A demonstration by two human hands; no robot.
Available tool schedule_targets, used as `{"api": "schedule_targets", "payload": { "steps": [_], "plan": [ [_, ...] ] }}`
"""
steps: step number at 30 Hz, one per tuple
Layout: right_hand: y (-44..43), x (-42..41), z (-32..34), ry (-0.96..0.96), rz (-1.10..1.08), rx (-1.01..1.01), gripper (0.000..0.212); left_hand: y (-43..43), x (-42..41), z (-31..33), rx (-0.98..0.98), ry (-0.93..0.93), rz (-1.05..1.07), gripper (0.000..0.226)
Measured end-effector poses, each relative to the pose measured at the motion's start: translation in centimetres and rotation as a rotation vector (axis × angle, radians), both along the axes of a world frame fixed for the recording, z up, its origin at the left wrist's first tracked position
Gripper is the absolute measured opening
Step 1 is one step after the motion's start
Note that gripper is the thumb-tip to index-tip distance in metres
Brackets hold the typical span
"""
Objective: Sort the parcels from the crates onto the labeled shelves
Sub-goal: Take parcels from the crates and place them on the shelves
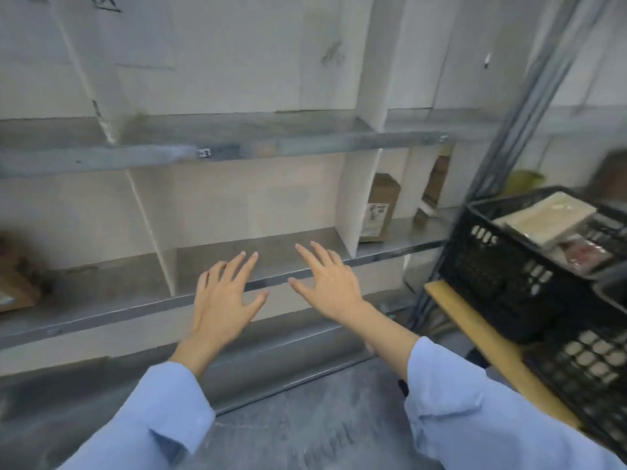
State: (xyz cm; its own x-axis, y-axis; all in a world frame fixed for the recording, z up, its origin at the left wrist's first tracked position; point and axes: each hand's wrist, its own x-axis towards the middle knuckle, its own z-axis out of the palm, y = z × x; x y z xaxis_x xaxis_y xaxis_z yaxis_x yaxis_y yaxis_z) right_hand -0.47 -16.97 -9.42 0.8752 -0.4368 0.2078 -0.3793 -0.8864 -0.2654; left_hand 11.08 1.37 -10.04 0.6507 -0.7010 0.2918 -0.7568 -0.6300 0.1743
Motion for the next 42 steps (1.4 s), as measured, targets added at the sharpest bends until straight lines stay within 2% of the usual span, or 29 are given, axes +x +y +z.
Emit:
{"api": "schedule_targets", "payload": {
  "steps": [11,17,22,32,42],
  "plan": [
    [-16.4,-26.4,4.4,-0.059,-0.591,-0.034,0.068,-25.7,-18.1,4.4,-0.048,-0.062,-0.573,0.078],
    [-22.5,-38.1,5.1,-0.091,-0.870,-0.081,0.067,-37.0,-28.3,5.2,-0.096,-0.069,-0.823,0.076],
    [-28.0,-46.0,4.6,-0.097,-1.056,-0.034,0.066,-46.5,-35.5,4.9,-0.127,-0.071,-1.012,0.075],
    [-40.1,-54.9,0.0,-0.034,-1.294,0.146,0.072,-63.2,-45.6,2.3,-0.048,0.054,-1.286,0.075],
    [-45.2,-56.9,-8.5,-0.114,-1.359,0.511,0.095,-70.8,-49.8,-7.3,0.258,0.247,-1.290,0.092]
  ]
}}
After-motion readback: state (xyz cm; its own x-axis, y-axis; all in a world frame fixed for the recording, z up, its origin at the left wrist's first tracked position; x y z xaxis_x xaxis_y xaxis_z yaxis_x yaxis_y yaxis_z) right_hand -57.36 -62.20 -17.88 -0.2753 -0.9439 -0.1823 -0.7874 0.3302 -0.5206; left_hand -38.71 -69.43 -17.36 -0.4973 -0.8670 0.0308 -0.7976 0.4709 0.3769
